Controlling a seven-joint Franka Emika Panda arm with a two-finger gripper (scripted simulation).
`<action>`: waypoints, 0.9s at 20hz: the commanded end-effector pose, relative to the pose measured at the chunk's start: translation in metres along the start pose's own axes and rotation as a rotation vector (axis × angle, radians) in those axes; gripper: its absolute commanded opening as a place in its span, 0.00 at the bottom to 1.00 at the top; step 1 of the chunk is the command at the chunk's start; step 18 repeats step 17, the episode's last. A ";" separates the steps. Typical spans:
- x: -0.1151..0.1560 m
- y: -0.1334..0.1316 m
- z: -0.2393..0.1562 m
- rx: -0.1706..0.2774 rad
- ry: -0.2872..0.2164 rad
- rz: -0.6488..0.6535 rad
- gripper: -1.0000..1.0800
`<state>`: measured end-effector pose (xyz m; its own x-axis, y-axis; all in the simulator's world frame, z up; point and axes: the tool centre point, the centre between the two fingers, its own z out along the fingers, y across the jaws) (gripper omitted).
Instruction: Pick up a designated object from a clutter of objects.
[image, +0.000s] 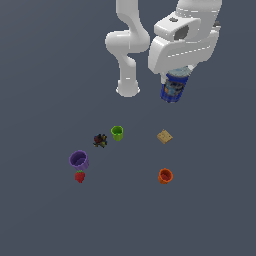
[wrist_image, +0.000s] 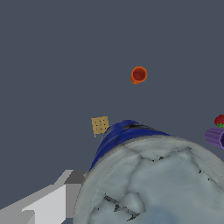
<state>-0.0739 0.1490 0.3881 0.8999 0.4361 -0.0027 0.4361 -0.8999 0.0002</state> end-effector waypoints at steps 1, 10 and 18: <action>0.003 -0.006 -0.023 -0.001 0.003 0.000 0.00; 0.010 -0.017 -0.069 0.000 0.003 0.001 0.00; 0.012 -0.020 -0.079 0.000 0.003 0.001 0.00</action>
